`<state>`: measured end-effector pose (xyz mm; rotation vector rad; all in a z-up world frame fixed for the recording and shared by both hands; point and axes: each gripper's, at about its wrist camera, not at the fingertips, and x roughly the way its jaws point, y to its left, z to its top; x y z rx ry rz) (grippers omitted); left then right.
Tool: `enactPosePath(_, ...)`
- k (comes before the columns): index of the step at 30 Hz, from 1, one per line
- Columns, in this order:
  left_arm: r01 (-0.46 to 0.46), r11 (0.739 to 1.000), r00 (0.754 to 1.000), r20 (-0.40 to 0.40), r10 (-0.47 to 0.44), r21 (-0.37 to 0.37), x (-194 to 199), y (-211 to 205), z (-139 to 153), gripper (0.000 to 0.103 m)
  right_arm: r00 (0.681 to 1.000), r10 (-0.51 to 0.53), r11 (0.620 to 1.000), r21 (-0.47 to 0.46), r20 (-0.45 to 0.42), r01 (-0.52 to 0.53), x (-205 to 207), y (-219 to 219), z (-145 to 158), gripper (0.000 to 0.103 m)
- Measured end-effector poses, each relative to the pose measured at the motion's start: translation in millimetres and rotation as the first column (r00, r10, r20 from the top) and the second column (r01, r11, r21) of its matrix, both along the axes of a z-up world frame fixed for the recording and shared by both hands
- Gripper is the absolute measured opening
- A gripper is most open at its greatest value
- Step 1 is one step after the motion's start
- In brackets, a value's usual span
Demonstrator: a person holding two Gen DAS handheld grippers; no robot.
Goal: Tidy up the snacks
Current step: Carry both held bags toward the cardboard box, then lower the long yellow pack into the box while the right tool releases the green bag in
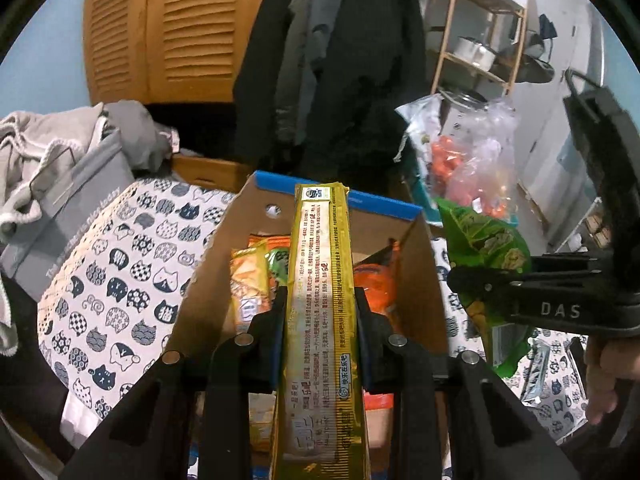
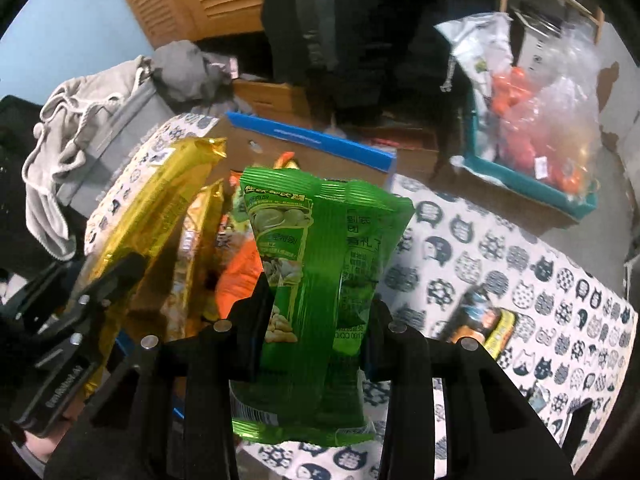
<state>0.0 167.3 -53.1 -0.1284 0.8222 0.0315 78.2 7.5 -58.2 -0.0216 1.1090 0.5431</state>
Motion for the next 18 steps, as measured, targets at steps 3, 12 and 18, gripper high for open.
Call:
enactPosePath(3, -0.015, 1.000, 1.000, -0.028, 0.015, -0.003, 4, 7, -10, 0.029, 1.000, 0.024, 1.000, 0.001, -0.010, -0.024, 1, 14, -2, 0.035)
enactPosePath(12, -0.072, 0.997, 0.991, -0.113, 0.067, -0.035, 10, 21, -27, 0.030, 0.995, 0.077, 0.997, 0.025, -0.067, -0.075, 9, 38, -12, 0.035)
enactPosePath(18, -0.090, 0.995, 0.992, -0.090, 0.086, -0.046, 6, 25, -18, 0.045, 0.993, 0.080, 0.996, 0.043, -0.088, -0.077, 12, 44, -17, 0.037)
